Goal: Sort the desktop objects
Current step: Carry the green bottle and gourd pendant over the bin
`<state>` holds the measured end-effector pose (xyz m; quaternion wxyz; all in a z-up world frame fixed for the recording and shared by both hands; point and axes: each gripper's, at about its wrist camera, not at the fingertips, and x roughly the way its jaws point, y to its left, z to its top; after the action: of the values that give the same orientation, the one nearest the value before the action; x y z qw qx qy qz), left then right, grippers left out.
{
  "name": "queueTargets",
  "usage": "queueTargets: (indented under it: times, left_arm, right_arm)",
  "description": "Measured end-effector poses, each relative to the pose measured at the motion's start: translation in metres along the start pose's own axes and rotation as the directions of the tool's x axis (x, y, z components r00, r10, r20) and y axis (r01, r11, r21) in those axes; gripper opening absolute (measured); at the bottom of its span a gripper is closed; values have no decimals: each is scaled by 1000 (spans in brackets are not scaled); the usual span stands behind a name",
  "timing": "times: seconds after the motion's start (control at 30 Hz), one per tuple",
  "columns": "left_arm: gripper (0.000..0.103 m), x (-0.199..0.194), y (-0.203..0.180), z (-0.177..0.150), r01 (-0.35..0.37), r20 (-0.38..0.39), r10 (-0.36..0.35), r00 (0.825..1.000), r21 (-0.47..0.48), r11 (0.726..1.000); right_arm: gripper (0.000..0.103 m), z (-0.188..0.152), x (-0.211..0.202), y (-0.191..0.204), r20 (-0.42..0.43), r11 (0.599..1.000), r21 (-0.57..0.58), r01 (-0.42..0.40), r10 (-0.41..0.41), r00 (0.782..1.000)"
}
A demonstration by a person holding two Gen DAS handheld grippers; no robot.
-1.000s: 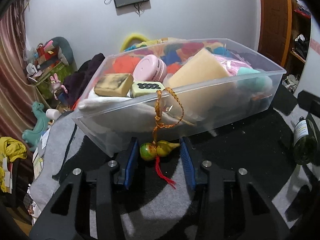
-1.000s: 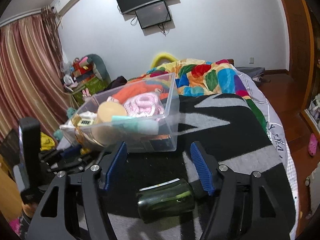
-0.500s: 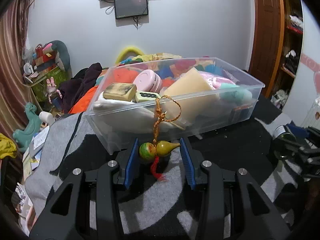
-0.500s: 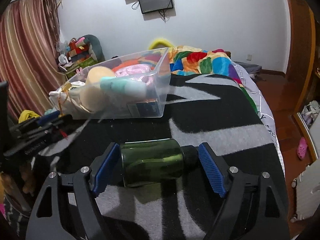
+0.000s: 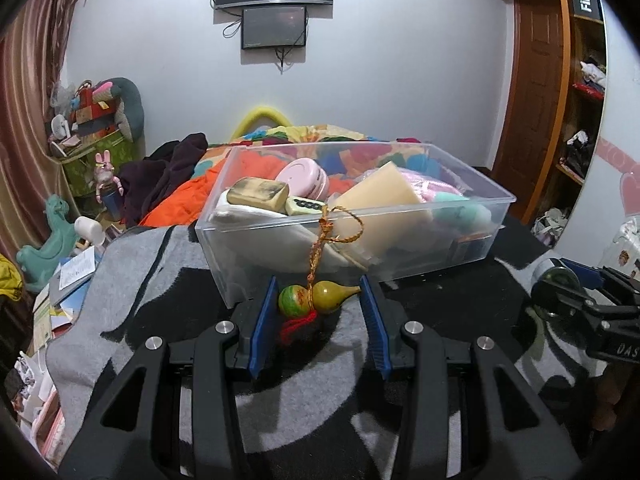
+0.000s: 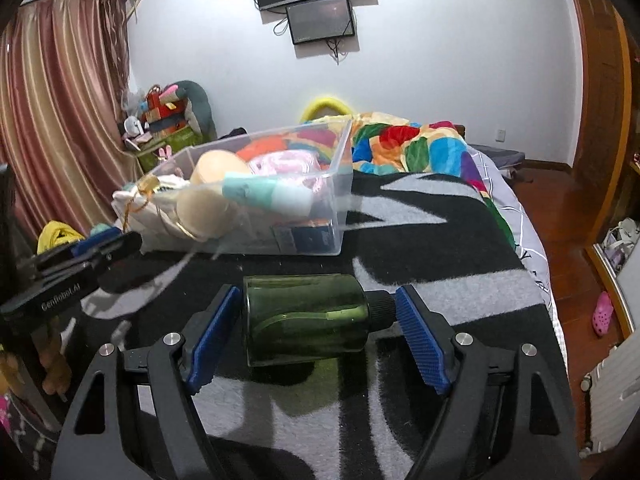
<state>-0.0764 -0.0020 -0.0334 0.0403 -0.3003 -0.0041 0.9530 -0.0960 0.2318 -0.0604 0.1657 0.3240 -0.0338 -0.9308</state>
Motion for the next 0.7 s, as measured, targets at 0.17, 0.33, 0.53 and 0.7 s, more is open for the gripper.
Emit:
queueTargets:
  times: [0.17,0.33,0.53,0.7]
  left_arm:
    - [42,-6,9,3,25,16,-24,1000,-36,999]
    - [42,-18,15,9,24,56,-21,998,-52,998]
    - [42,-25,19,25,47,93,-42,995,-57,997]
    - [42,-19,17,42,45,96,-41,995,-37,998]
  right_arm:
    - [77,8,-6,-3,21,999,32,-33,32,999]
    - [77,19,-11,2,50,997,14,-76,75,996]
    - [77,40,-10,8,81,996,-1,-93,93,992]
    - [77,54,-7,12,93,995,-20,-93,94,991]
